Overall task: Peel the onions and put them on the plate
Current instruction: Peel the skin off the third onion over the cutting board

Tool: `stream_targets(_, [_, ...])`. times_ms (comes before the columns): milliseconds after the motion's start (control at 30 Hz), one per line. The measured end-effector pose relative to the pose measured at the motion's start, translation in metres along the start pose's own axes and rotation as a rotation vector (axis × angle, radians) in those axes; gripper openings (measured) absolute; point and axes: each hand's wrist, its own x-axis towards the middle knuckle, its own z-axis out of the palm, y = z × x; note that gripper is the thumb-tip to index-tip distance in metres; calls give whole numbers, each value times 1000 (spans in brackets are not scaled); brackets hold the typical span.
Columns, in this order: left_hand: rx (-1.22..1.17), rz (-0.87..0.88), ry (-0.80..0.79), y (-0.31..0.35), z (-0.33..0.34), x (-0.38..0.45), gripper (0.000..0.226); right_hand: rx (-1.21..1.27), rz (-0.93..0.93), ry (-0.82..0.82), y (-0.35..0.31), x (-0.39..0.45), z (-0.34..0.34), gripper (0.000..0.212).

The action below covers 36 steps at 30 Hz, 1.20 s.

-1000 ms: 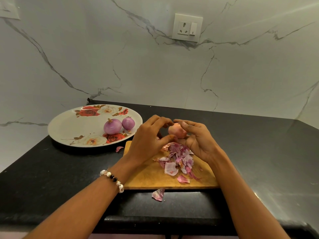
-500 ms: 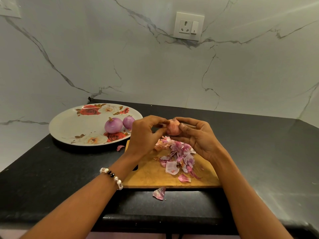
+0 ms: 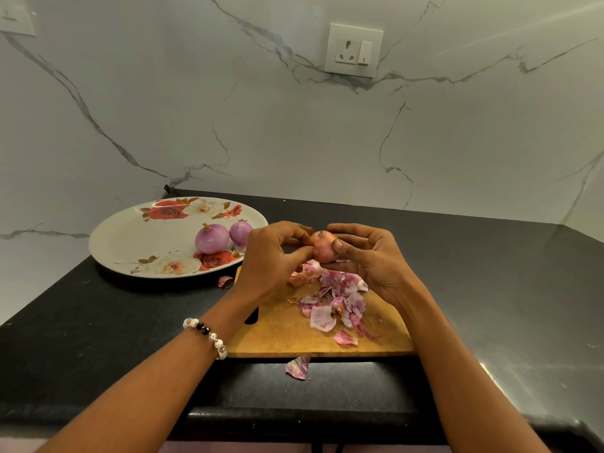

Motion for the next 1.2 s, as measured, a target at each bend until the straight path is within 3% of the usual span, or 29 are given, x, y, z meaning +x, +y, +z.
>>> stream_targets(233, [80,-9,-99,-3,3,1,12,-49,11,10,-1,-1,0,36])
stream_targets(433, [64,32,-163,-1,4,2,11,114,63,-4,-3,-2,-1,26])
stream_targets(633, [21,70,-87,0,3,2,6,236,121,70,-6,-1,0,20])
stream_targets(933, [-72,-79,-42,2,-2,3,20,294,144,94,-7,-2,2,19])
stream_targets(1200, [-12,68,-48,3,2,0,25,376,148,19,-10,-4,5,23])
